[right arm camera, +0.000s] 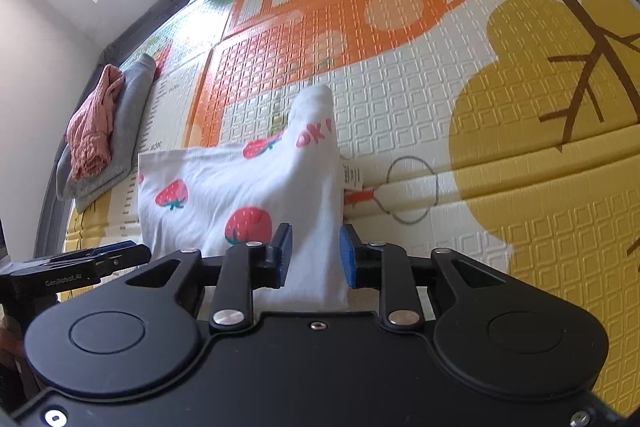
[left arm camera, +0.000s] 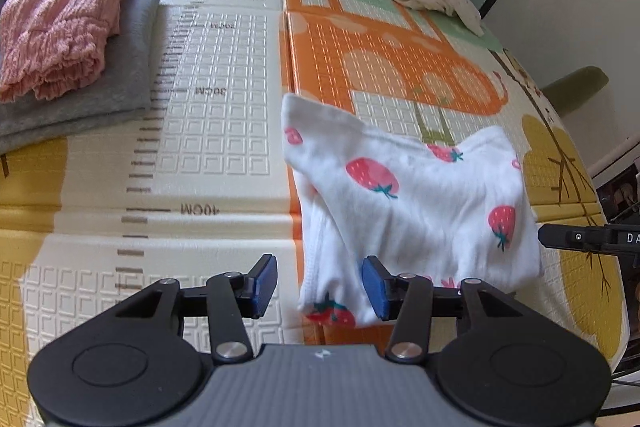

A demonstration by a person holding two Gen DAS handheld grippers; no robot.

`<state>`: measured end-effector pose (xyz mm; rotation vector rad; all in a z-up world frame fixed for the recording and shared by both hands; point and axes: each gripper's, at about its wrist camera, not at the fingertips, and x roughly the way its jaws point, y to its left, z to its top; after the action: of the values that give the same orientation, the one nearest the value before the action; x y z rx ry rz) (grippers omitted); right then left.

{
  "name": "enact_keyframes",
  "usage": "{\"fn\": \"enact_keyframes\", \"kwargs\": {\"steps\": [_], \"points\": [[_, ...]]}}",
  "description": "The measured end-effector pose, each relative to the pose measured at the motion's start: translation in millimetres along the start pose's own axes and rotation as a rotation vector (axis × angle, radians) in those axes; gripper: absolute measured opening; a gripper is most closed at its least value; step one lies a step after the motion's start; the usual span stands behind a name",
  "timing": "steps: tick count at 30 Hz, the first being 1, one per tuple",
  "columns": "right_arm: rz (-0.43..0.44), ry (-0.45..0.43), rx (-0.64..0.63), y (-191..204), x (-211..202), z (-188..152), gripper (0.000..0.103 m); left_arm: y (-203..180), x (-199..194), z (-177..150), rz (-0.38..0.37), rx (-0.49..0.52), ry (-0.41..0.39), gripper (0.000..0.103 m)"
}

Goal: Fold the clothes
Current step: 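Lower the folded hem onto the shirt body with both grippers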

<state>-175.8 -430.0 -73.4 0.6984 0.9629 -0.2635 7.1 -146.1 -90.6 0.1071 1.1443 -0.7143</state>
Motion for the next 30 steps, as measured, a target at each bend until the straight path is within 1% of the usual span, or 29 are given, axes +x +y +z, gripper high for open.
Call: {"fn": "enact_keyframes", "kwargs": {"steps": [4,5,7,8,9,10,11,13,14,15,18,23,25,30], "points": [[0.0,0.027,0.01,-4.6,4.9,-8.0,0.026,-5.0,-1.2,-3.0,-0.011,0.008,-0.005,0.049],[0.005,0.03,0.017,-5.7,5.9,-9.9,0.026,-6.9,-2.2,-3.8,-0.017,0.012,-0.009,0.047],[0.014,0.029,0.037,-7.8,7.5,-13.9,0.022,-11.1,-2.2,-5.3,-0.028,0.026,-0.004,0.044],[0.018,0.025,0.048,-8.9,7.7,-15.3,0.015,-13.4,-2.5,-6.6,-0.014,0.036,-0.009,0.039],[0.022,0.021,0.058,-10.0,7.7,-16.6,0.013,-15.6,-2.8,-7.7,0.005,0.052,-0.016,0.033],[0.023,0.014,0.069,-11.0,7.2,-17.8,0.011,-17.0,-3.0,-8.7,0.013,0.065,-0.018,0.031],[0.024,0.006,0.074,-11.6,6.7,-18.6,0.008,-17.0,-4.2,-9.7,0.018,0.062,-0.024,0.025],[0.017,-0.006,0.072,-11.1,4.9,-19.3,0.006,-14.4,-8.5,-10.6,0.007,0.043,-0.04,0.02],[0.013,-0.012,0.07,-10.7,4.0,-19.6,0.004,-13.1,-9.9,-10.5,0.0,0.035,-0.041,0.015],[0.01,-0.02,0.067,-10.3,2.6,-19.7,0.003,-11.9,-11.2,-10.5,-0.006,0.027,-0.042,0.013],[0.006,-0.038,0.057,-8.5,-1.4,-19.4,0.001,-11.0,-13.9,-10.7,-0.01,0.015,-0.048,0.011],[-0.01,-0.049,0.061,-7.2,-3.8,-19.0,0.0,-0.3,-17.3,-12.0,-0.069,-0.06,-0.051,0.011],[-0.013,-0.043,0.079,-9.1,-3.3,-18.8,0.0,2.7,-17.1,-13.2,-0.084,-0.078,-0.048,0.012],[-0.011,-0.029,0.101,-12.6,0.6,-19.7,0.0,7.8,-17.2,-15.0,-0.117,-0.109,-0.038,0.019]]}}
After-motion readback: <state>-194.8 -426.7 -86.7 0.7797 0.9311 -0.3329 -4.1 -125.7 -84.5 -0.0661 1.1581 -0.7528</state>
